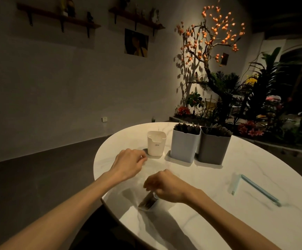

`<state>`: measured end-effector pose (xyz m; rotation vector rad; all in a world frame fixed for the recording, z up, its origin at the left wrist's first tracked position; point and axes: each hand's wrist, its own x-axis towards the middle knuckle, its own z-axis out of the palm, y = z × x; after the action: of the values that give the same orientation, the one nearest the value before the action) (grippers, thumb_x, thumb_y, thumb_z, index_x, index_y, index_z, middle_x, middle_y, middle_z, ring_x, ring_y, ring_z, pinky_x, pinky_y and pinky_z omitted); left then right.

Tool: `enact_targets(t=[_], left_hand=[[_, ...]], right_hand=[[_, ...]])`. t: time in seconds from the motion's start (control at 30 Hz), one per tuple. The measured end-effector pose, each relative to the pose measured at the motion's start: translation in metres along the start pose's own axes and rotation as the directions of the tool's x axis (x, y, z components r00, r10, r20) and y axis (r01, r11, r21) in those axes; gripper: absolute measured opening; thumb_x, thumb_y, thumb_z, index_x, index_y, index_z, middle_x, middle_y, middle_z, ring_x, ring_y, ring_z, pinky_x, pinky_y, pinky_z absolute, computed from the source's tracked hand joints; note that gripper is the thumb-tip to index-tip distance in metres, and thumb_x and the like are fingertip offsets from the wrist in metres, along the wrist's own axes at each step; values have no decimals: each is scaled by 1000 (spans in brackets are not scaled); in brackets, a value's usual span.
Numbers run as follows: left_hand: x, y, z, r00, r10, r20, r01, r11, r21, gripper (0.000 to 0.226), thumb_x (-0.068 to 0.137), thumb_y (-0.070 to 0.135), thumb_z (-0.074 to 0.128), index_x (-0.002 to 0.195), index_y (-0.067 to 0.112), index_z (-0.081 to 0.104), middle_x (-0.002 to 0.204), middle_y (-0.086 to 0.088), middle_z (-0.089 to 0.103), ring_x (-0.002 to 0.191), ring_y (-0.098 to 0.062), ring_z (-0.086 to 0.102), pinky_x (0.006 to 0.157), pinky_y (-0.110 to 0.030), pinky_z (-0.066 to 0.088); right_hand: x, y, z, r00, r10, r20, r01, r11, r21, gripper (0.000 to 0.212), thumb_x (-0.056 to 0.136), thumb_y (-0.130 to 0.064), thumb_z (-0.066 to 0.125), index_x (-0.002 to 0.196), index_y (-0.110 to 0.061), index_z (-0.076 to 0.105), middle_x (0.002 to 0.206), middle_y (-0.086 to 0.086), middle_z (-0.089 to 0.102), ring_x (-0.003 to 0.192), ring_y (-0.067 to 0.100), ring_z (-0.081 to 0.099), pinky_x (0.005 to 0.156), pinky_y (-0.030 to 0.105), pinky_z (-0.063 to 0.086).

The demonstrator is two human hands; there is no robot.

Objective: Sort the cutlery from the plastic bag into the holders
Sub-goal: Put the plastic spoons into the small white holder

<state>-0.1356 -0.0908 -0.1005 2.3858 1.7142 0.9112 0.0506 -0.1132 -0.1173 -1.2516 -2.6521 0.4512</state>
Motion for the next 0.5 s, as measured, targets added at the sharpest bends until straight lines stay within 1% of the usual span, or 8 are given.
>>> enact_targets(t=[0.07, 0.13, 0.2, 0.27, 0.33, 0.37, 0.43, 0.5], left_hand=[[6, 5, 1, 999, 3, -53, -7, 997, -70, 17, 101, 28, 56, 102, 20, 72, 97, 1, 75, 84, -20, 66, 80, -40, 55], [10, 9, 0, 994, 9, -107, -20, 994, -111, 14, 102, 27, 54, 100, 22, 67, 95, 2, 75, 84, -22, 65, 77, -40, 54], [13, 12, -2, 990, 9, -141, -25, 993, -112, 13, 102, 27, 52, 100, 24, 64, 93, 5, 76, 85, -24, 66, 75, -39, 53], [17, 15, 0, 989, 10, -146, -25, 995, -102, 13, 103, 28, 50, 100, 25, 62, 91, 7, 76, 86, -26, 66, 74, -40, 53], [20, 18, 4, 988, -1, -154, -15, 994, -105, 14, 103, 28, 49, 102, 25, 63, 93, 5, 76, 85, -25, 66, 70, -36, 50], [21, 21, 6, 988, -9, -156, -8, 994, -109, 16, 103, 28, 49, 103, 23, 64, 95, 4, 75, 84, -23, 65, 68, -32, 46], [24, 26, 10, 986, -9, -165, -10, 993, -117, 17, 104, 27, 49, 105, 21, 65, 97, 2, 75, 80, -19, 61, 66, -30, 41], [26, 29, 11, 986, -8, -167, -15, 991, -136, 16, 104, 27, 49, 103, 21, 65, 95, 3, 74, 79, -20, 60, 66, -31, 42]], right_hand=[[7, 10, 8, 991, 137, 11, -135, 986, -103, 24, 91, -13, 67, 115, -12, 71, 114, 5, 70, 97, 20, 66, 88, 31, 57], [11, 23, 5, 967, 226, -117, -246, 948, -200, 23, 86, -20, 73, 106, -8, 71, 110, 8, 68, 90, 23, 62, 82, 31, 56], [13, 36, 0, 929, 263, -260, -325, 916, -236, 25, 83, -25, 75, 100, -8, 72, 105, 7, 70, 85, 23, 63, 80, 33, 56], [15, 42, -2, 889, 320, -326, -404, 885, -232, 30, 92, -39, 66, 97, -11, 73, 99, 4, 72, 79, 18, 64, 81, 32, 58], [20, 45, 2, 875, 396, -279, -461, 857, -228, 47, 96, -56, 52, 101, -13, 71, 100, 1, 72, 84, 16, 64, 86, 32, 57], [22, 45, 6, 867, 435, -243, -485, 847, -219, 51, 97, -60, 48, 109, -15, 68, 106, 1, 71, 89, 16, 64, 90, 33, 55], [28, 46, 13, 843, 500, -198, -531, 832, -159, 52, 97, -60, 46, 125, -19, 60, 116, 3, 67, 97, 17, 62, 95, 33, 53], [32, 48, 16, 821, 539, -191, -566, 813, -137, 52, 97, -57, 50, 131, -19, 56, 119, 4, 64, 100, 17, 61, 98, 32, 52]])
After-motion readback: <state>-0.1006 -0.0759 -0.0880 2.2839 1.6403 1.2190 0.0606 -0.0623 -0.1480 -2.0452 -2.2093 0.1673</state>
